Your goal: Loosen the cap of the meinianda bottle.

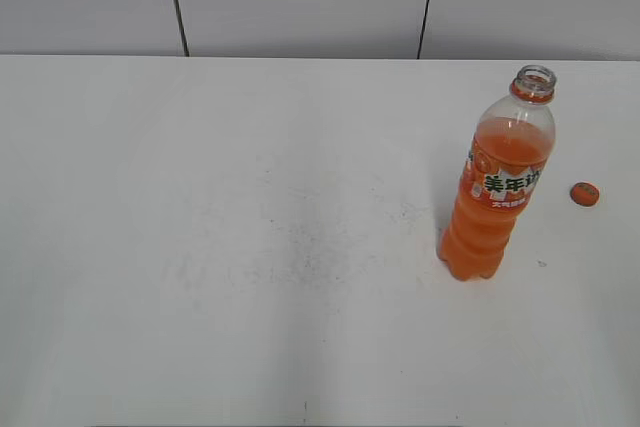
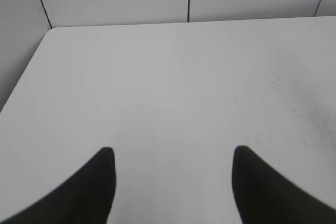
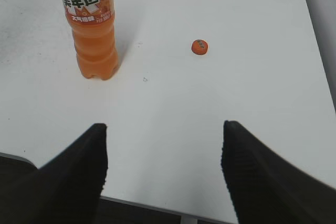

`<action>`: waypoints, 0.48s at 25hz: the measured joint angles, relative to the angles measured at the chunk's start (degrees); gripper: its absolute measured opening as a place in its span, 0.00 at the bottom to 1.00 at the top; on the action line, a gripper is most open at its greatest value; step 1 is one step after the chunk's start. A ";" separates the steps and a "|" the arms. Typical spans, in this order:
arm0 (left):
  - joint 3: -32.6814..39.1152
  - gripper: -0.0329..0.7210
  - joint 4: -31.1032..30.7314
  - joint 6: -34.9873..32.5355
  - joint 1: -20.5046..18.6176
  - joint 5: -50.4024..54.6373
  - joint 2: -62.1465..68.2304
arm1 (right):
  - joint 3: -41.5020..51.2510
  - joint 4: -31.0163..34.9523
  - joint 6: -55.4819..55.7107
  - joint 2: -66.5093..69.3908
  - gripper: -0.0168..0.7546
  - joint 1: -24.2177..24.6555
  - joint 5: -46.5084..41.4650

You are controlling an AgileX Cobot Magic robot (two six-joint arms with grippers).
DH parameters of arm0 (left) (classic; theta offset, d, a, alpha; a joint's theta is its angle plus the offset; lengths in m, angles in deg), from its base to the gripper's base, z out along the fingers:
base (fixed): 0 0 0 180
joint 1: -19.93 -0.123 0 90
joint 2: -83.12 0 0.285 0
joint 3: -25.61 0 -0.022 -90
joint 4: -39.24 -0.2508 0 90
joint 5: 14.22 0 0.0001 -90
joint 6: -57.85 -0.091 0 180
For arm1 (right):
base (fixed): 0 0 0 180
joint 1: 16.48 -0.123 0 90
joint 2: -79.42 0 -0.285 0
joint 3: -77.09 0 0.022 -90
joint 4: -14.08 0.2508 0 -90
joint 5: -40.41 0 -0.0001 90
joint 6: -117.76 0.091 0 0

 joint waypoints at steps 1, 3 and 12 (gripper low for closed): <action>0.00 0.62 0.00 0.00 0.00 0.00 0.00 | 0.00 0.00 0.00 0.00 0.69 0.00 0.00; 0.00 0.62 -1.31 0.00 1.09 0.00 0.00 | 0.00 0.00 0.00 0.00 0.69 0.28 0.00; 0.00 0.62 -5.02 0.00 8.05 0.00 0.00 | 0.00 0.00 0.00 0.00 0.69 5.51 0.00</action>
